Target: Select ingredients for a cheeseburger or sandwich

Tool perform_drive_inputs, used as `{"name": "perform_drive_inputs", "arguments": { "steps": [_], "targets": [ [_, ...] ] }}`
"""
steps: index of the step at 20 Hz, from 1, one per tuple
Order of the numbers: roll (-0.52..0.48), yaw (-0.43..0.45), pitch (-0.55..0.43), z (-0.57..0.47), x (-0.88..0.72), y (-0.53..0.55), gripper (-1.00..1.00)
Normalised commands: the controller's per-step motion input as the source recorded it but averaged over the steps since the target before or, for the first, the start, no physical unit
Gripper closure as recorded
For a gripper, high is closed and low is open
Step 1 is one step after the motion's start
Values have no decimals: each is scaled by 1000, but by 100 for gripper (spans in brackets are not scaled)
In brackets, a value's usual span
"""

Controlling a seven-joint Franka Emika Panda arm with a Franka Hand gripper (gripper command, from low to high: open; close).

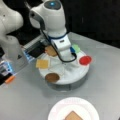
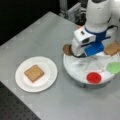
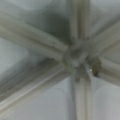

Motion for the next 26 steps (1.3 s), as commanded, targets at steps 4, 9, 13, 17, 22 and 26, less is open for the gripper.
{"name": "perform_drive_inputs", "arguments": {
  "steps": [4, 9, 13, 17, 22, 26],
  "targets": [
    [72, -513, 94, 434, -16, 58, -100],
    [25, -517, 106, 355, 126, 21, -100],
    [165, -458, 111, 248, 228, -76, -100],
    [353, -485, 115, 230, 255, -209, -100],
    [383, -498, 211, 314, 255, -339, -100],
    [511, -382, 251, 336, 285, -424, -100]
  ]
}}
